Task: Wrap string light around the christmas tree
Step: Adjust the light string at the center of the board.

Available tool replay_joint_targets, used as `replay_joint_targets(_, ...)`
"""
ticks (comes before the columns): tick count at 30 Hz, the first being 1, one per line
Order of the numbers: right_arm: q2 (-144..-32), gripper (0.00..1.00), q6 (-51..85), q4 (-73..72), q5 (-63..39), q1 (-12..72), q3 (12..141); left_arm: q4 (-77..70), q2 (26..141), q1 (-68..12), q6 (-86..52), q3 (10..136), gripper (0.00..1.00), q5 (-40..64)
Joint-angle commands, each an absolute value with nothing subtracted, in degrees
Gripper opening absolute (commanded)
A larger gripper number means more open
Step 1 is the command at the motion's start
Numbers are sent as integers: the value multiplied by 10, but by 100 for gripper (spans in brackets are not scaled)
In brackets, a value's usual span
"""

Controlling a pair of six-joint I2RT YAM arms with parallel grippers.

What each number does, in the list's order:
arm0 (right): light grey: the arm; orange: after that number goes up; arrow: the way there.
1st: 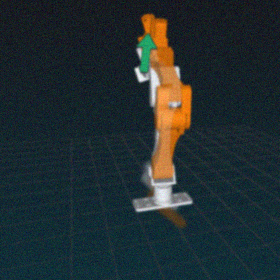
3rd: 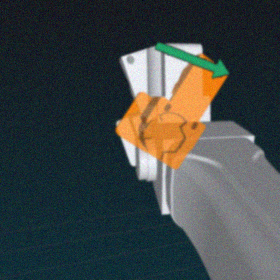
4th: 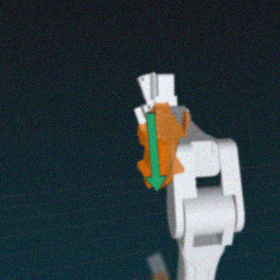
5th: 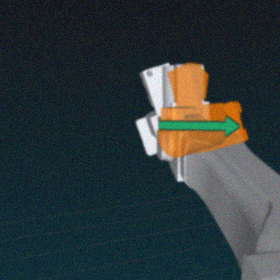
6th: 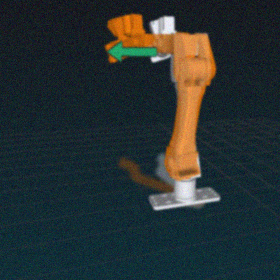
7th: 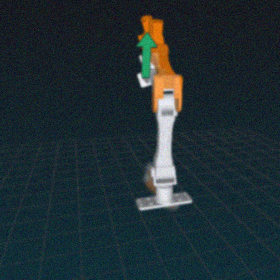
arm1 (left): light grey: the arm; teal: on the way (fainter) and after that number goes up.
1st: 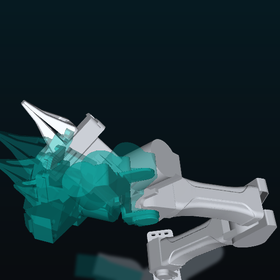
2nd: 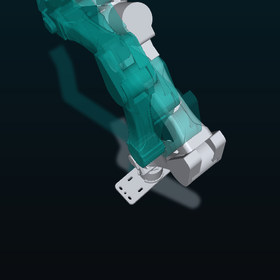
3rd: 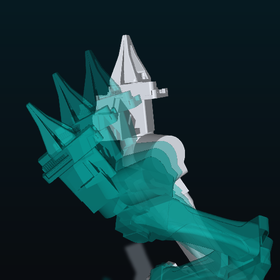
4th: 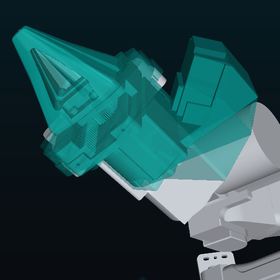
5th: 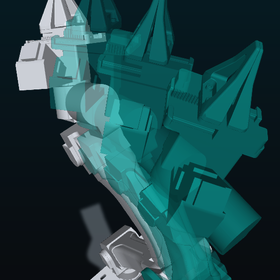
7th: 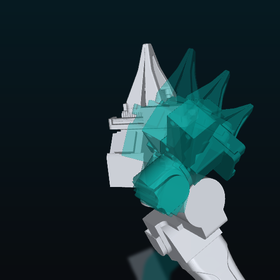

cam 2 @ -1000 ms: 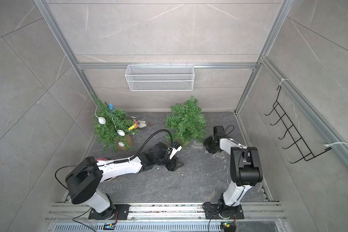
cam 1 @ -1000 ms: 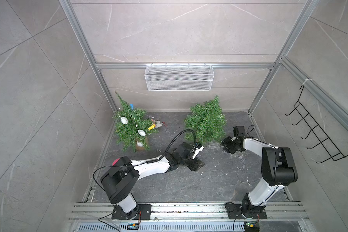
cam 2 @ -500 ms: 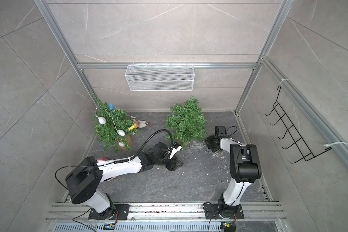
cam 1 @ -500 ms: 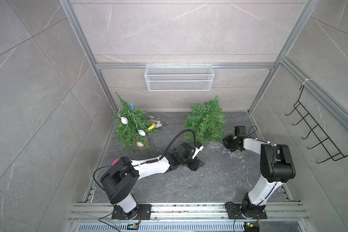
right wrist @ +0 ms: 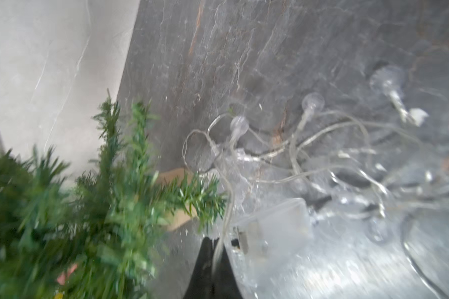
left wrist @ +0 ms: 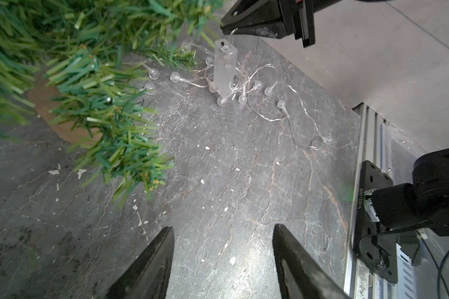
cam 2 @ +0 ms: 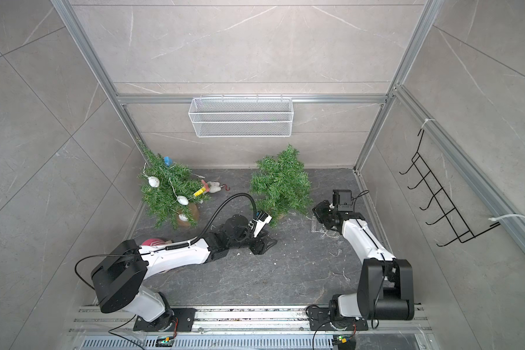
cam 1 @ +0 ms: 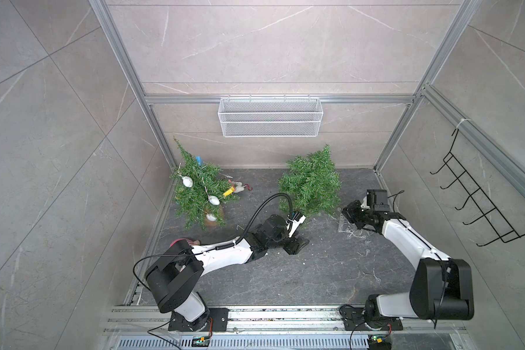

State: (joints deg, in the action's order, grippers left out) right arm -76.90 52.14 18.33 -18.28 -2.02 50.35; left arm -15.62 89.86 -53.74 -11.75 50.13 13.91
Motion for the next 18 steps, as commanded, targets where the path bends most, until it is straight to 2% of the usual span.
replay_joint_targets(1, -707, 0, 489, 273, -210, -19, 493, -198, 902, -551, -117, 531, 64, 172)
replay_joint_targets(10, -556, 0, 516, 388, -285, 12, 474, -253, 939, -564, -194, 561, 67, 209)
replay_joint_targets(14, -513, 0, 560, 382, -272, 70, 453, -278, 947, -564, -206, 556, 66, 227)
replay_joint_targets(18, -500, 1, 621, 347, -222, 170, 433, -264, 932, -564, -188, 549, 63, 251)
